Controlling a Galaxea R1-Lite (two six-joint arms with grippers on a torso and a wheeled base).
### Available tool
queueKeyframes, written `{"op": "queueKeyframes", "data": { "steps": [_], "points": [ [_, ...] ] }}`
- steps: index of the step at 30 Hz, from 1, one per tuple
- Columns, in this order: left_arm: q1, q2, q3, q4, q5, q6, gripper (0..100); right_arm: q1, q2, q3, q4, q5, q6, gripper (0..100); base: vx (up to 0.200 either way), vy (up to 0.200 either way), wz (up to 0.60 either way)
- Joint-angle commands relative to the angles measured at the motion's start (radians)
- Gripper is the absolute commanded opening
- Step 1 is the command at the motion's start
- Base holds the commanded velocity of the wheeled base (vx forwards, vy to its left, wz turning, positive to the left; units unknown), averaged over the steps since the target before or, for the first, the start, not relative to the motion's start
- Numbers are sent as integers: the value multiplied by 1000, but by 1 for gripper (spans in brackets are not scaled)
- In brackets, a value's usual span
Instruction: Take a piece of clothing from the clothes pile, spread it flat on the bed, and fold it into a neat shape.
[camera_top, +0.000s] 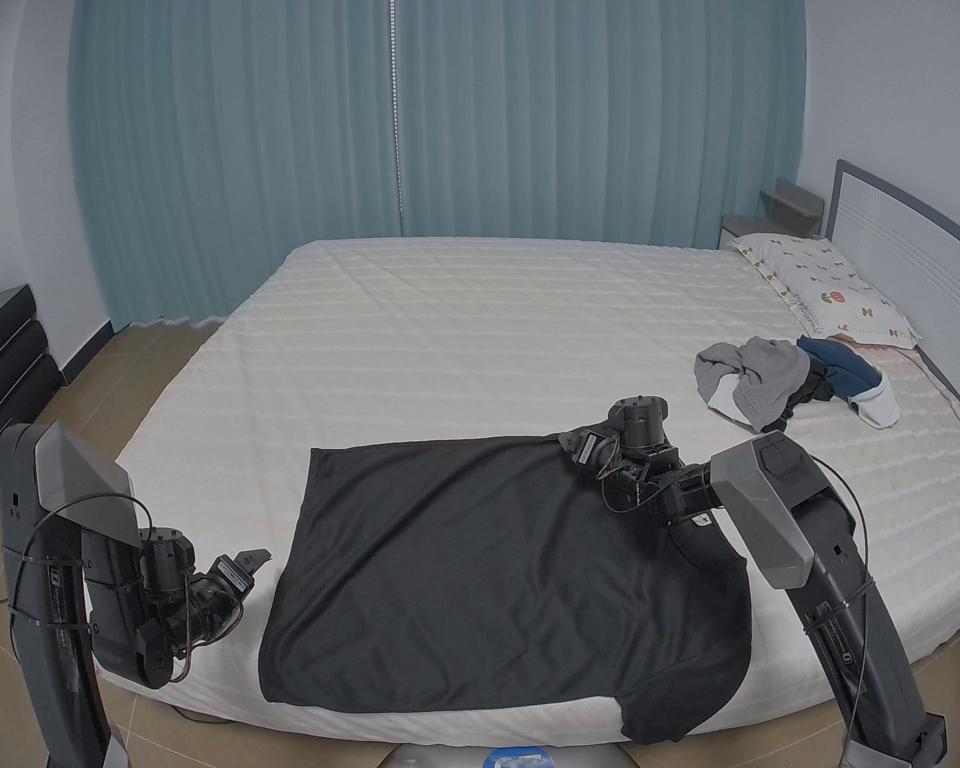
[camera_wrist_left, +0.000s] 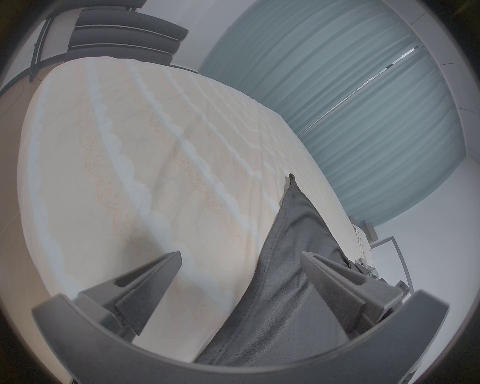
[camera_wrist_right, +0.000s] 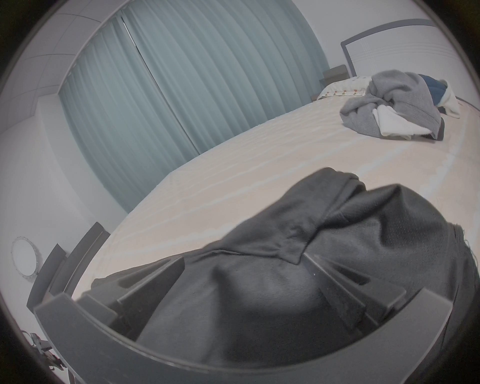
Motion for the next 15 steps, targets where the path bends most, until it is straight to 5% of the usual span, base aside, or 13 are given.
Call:
{"op": "queueKeyframes", "data": {
  "steps": [1,15],
  "points": [
    [1,1,0,-6,2,1,100,-14,29,-7,-13,1,-1,100,0,0,0],
    [1,1,3,-10,3,1,100,-123,-2,-7,-136,50,-2,100,0,0,0]
  ]
}}
